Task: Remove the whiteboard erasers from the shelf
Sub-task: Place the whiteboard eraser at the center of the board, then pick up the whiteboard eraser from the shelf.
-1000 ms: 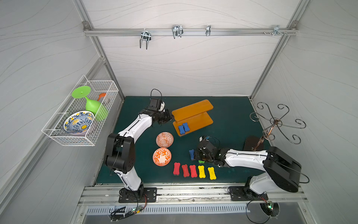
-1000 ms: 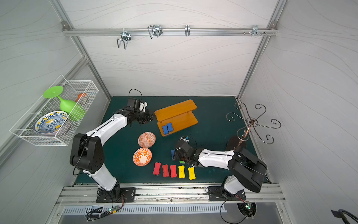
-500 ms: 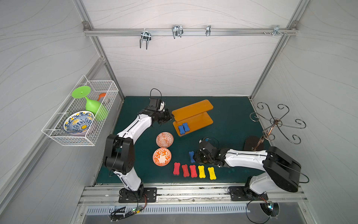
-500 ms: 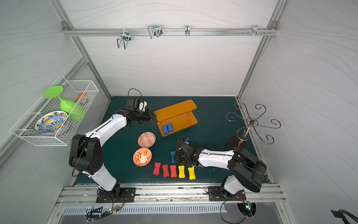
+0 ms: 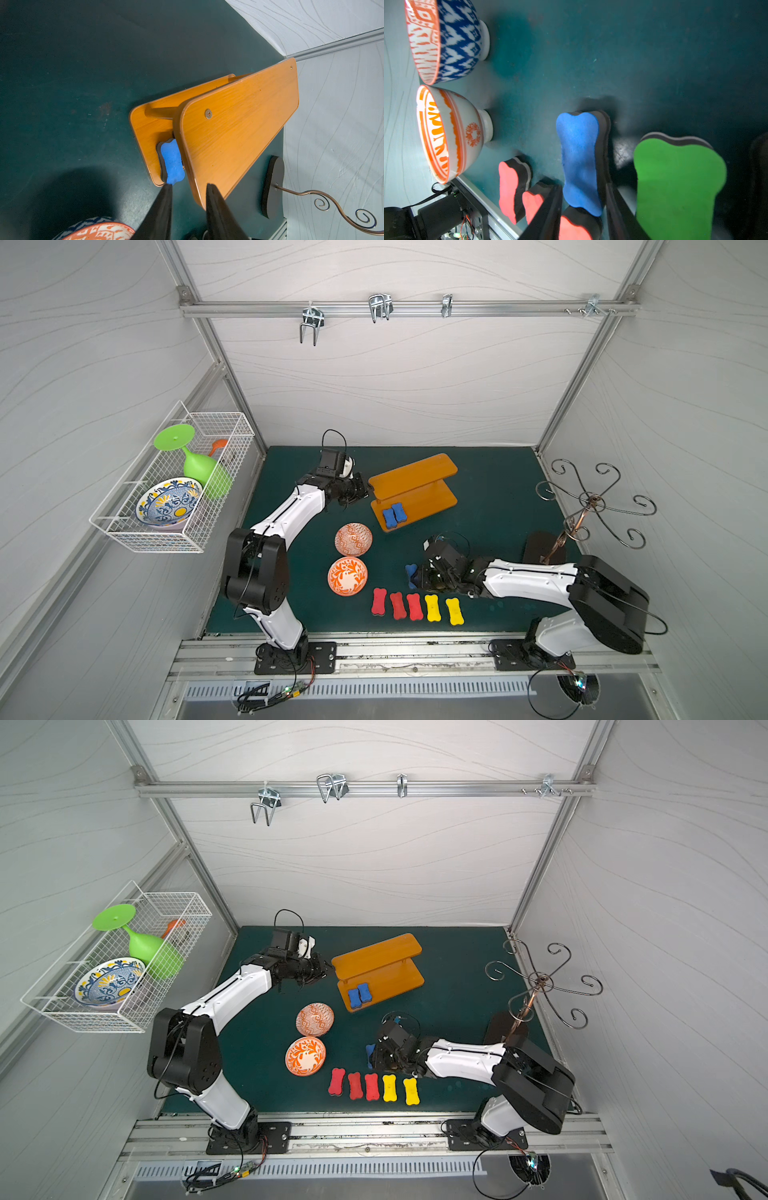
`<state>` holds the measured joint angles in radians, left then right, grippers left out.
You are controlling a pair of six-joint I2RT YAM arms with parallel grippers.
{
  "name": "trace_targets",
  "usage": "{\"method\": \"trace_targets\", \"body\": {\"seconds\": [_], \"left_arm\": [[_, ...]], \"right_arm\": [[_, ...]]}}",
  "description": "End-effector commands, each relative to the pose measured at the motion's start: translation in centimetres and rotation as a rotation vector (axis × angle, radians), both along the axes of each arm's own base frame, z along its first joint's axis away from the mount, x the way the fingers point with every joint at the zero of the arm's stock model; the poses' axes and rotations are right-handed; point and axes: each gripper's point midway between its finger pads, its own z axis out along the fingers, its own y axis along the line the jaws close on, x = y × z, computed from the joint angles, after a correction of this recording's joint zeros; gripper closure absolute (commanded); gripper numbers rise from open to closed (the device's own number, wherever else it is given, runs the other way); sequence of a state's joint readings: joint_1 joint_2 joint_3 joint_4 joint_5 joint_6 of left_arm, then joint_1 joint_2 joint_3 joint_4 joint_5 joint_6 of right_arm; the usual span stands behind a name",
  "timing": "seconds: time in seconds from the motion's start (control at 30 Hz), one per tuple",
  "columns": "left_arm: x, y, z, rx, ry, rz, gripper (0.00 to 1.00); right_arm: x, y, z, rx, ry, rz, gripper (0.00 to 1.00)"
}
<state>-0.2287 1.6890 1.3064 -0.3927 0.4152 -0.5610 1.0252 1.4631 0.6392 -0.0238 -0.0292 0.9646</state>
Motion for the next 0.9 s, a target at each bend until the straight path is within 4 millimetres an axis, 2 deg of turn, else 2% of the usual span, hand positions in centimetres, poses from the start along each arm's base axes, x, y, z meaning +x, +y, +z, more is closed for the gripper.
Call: {"method": "trace_targets", "body": {"seconds": [0.0, 0.17, 0.27, 0.3, 0.43, 0.63, 0.73, 0.87], "left_arm": [[0.3, 0.4, 1.3, 0.010, -0.044, 0.008, 0.69], [0.3, 0.5, 1.2, 0.018, -0.042, 0.007, 0.67], [0.2, 0.6, 1.2, 0.030, -0.044, 0.001, 0.62], [0.2, 0.5, 1.4, 0.021, -0.048, -0.003, 0.58], [0.4, 0.1, 1.2, 0.015, -0.054, -0.032, 0.46], [0.7, -0.6, 0.3, 0.000, -0.042, -0.064, 0.44], [1.1, -0.9, 0.0, -0.012, -0.037, -0.072, 0.45], [1.7, -1.7, -0.3, -0.045, -0.042, -0.085, 0.47]], "right_arm": [[0.0, 0.8, 0.4, 0.015, -0.001, 0.037, 0.61], [0.0, 1.0, 1.1, 0.029, -0.020, 0.055, 0.60], [0.7, 1.1, 2.8, 0.038, -0.111, 0.103, 0.59], [1.3, 1.0, 3.5, 0.039, -0.167, 0.110, 0.55], [5.6, 1.3, 6.2, 0.130, -0.296, 0.094, 0.50], [12.4, 2.2, 8.8, 0.186, -0.445, 0.058, 0.49], [15.3, 2.2, 9.3, 0.198, -0.501, 0.029, 0.48], [18.2, 2.7, 9.0, 0.217, -0.537, -0.002, 0.47]]}}
